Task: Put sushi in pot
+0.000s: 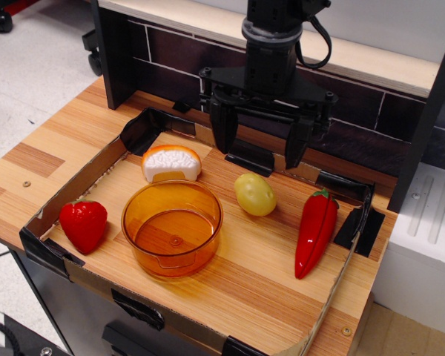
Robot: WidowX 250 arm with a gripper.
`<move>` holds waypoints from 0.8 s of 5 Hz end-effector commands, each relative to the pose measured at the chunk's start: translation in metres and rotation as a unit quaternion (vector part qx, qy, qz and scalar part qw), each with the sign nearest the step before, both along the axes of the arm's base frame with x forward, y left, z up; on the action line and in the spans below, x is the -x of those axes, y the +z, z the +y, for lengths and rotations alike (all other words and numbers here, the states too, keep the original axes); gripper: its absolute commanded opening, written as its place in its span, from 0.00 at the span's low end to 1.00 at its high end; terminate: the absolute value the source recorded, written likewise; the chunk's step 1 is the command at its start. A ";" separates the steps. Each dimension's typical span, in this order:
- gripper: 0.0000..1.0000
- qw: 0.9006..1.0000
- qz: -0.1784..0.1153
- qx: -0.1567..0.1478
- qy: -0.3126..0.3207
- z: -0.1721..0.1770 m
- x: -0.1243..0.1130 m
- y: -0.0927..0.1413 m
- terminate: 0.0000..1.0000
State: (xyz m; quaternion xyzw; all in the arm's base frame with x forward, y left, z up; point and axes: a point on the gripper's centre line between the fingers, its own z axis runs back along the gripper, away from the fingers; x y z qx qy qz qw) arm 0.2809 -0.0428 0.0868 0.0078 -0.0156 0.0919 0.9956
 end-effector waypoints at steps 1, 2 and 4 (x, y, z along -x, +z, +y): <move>1.00 1.000 0.000 0.000 0.000 0.000 0.000 0.000 0.00; 1.00 0.999 -0.027 0.019 -0.030 0.017 -0.007 0.022 0.00; 1.00 0.975 0.035 0.028 -0.217 0.042 -0.014 0.025 0.00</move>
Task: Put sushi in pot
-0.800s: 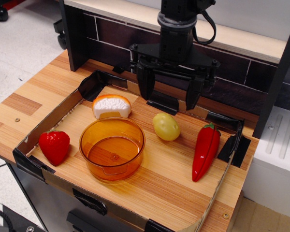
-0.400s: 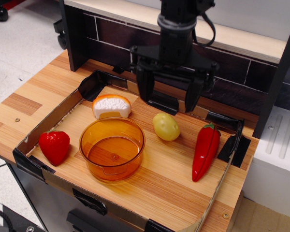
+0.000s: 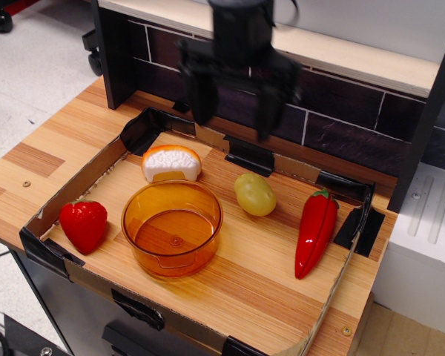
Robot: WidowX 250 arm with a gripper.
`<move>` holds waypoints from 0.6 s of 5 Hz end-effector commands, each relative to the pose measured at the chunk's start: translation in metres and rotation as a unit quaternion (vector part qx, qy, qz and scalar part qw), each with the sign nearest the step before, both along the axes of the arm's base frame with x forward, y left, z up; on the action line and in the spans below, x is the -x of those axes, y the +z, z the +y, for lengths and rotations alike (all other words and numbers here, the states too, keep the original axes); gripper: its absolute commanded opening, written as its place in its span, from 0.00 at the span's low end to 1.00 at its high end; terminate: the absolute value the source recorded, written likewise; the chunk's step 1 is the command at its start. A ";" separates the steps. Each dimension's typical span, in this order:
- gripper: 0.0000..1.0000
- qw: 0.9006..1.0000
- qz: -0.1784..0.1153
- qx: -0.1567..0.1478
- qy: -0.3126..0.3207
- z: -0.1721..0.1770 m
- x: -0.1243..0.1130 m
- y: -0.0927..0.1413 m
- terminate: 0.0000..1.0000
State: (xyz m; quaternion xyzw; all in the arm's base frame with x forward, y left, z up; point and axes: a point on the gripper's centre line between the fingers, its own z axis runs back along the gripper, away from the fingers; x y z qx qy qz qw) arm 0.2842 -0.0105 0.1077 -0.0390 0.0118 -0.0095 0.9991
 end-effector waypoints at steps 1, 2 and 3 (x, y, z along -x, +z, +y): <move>1.00 0.970 0.034 -0.008 -0.240 0.020 -0.021 -0.009 0.00; 1.00 0.951 0.025 -0.018 -0.309 0.031 -0.030 -0.017 0.00; 1.00 0.947 -0.017 -0.035 -0.317 0.035 -0.029 -0.024 0.00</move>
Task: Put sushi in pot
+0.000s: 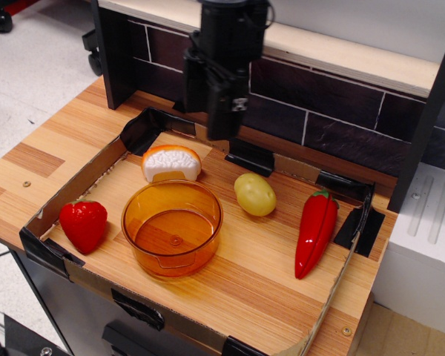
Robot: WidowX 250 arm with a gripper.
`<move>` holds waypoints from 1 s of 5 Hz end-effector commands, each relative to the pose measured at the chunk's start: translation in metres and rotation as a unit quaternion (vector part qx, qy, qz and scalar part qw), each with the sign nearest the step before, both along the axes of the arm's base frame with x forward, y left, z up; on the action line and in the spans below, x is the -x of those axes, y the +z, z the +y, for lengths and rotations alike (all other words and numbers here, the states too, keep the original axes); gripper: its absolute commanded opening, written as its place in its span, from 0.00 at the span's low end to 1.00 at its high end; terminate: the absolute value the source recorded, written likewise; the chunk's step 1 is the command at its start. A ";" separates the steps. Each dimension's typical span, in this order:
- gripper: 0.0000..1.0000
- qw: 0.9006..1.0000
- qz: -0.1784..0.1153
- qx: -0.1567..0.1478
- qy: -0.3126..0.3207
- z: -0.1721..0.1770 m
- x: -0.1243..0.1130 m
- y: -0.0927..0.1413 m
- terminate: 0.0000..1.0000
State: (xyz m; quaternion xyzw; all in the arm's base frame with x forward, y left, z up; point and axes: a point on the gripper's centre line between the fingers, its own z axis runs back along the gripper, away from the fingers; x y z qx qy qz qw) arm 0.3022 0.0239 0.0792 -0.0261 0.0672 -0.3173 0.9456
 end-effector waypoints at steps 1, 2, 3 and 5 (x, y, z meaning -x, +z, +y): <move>1.00 0.994 -0.102 -0.020 -0.025 0.007 -0.006 -0.003 0.00; 1.00 0.994 -0.101 -0.038 -0.027 0.013 -0.005 -0.015 0.00; 1.00 0.994 -0.096 -0.042 -0.030 0.020 -0.004 -0.016 0.00; 1.00 0.995 -0.087 -0.053 -0.022 0.032 -0.008 -0.031 0.00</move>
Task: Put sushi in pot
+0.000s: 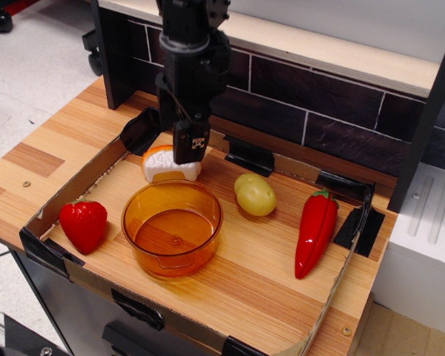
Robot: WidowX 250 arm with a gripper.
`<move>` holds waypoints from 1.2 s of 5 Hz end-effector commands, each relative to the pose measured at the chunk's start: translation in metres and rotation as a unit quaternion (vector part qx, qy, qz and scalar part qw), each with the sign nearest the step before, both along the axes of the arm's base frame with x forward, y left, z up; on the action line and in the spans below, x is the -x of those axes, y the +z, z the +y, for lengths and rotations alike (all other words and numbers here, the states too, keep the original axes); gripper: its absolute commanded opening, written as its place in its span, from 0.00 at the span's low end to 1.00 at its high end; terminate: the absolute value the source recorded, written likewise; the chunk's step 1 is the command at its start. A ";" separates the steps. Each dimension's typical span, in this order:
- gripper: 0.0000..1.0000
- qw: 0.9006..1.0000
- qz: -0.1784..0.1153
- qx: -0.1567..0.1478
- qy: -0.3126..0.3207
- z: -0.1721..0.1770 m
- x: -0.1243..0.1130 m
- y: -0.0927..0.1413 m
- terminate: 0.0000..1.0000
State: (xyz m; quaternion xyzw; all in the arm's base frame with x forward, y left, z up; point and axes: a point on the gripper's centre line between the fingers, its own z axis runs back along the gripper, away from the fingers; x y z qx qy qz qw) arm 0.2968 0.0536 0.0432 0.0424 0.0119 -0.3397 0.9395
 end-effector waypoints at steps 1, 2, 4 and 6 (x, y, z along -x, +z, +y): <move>1.00 1.000 -0.010 -0.020 0.012 0.008 -0.016 -0.006 0.00; 1.00 1.000 -0.011 -0.019 0.018 0.010 -0.019 -0.009 0.00; 1.00 0.999 -0.018 -0.036 0.020 0.011 -0.020 -0.016 0.00; 0.00 0.999 -0.026 -0.035 0.024 0.010 -0.017 -0.012 0.00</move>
